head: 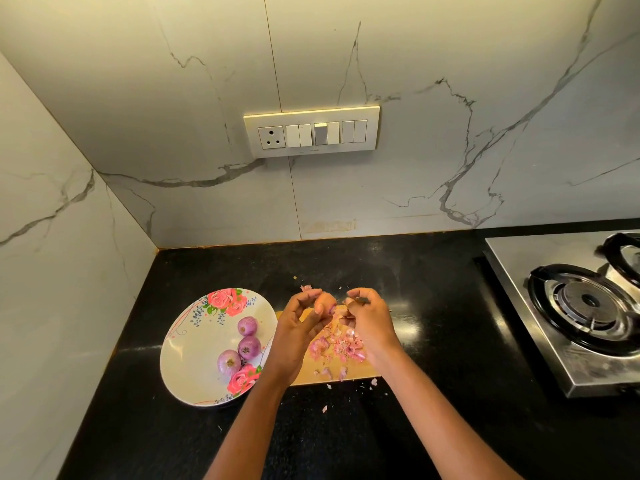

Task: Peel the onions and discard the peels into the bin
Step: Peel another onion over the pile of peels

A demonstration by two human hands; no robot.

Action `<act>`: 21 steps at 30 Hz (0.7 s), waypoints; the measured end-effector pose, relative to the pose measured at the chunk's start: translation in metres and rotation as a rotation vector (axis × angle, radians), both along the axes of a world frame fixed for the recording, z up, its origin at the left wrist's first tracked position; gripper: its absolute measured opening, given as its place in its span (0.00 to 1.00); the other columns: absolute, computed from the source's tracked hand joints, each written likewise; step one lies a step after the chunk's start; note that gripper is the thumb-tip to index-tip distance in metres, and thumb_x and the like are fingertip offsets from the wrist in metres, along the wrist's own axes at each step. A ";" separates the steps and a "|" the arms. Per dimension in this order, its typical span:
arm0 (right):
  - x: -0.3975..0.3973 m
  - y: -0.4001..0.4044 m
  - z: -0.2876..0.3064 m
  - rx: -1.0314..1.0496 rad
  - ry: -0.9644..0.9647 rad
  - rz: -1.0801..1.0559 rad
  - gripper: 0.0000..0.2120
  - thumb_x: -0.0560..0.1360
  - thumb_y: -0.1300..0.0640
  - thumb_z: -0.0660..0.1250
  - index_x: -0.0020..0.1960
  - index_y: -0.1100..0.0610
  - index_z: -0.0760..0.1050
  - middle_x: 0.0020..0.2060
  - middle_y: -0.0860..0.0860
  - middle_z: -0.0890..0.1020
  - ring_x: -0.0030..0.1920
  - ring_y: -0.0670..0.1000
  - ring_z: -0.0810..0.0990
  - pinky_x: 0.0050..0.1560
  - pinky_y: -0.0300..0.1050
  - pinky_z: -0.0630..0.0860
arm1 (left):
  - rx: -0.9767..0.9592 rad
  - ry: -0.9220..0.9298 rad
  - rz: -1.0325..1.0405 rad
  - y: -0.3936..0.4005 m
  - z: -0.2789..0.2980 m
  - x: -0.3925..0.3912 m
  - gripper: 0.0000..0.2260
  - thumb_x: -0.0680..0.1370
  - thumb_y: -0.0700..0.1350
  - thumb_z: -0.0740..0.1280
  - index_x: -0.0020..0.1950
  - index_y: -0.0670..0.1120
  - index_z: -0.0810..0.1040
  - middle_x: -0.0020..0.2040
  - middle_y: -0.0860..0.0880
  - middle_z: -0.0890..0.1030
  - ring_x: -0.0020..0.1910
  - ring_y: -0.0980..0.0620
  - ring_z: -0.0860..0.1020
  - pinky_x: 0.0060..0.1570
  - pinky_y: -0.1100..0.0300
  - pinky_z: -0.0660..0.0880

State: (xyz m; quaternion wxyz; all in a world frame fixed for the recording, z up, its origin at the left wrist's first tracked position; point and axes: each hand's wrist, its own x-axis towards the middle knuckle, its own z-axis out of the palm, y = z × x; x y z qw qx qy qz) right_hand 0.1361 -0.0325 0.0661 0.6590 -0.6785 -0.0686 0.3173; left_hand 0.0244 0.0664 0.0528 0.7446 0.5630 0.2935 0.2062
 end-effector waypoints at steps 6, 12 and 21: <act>0.003 -0.006 -0.002 -0.003 -0.083 0.113 0.10 0.84 0.53 0.62 0.58 0.54 0.80 0.50 0.53 0.86 0.45 0.48 0.85 0.45 0.40 0.82 | -0.217 -0.058 0.028 0.003 0.006 0.000 0.15 0.84 0.38 0.62 0.71 0.45 0.73 0.63 0.42 0.81 0.60 0.43 0.82 0.63 0.51 0.79; -0.004 -0.003 -0.008 -0.044 -0.373 0.236 0.10 0.78 0.48 0.72 0.57 0.49 0.82 0.51 0.43 0.85 0.53 0.43 0.83 0.53 0.42 0.82 | -0.044 0.039 0.037 0.002 0.004 0.003 0.15 0.84 0.46 0.64 0.70 0.47 0.73 0.62 0.47 0.82 0.59 0.48 0.83 0.61 0.53 0.80; 0.001 -0.007 -0.010 -0.127 -0.637 0.187 0.04 0.78 0.51 0.72 0.50 0.50 0.84 0.43 0.41 0.85 0.48 0.40 0.81 0.46 0.30 0.75 | 0.027 0.109 -0.055 0.000 0.006 0.000 0.18 0.81 0.51 0.65 0.69 0.47 0.76 0.60 0.45 0.83 0.55 0.47 0.84 0.59 0.55 0.80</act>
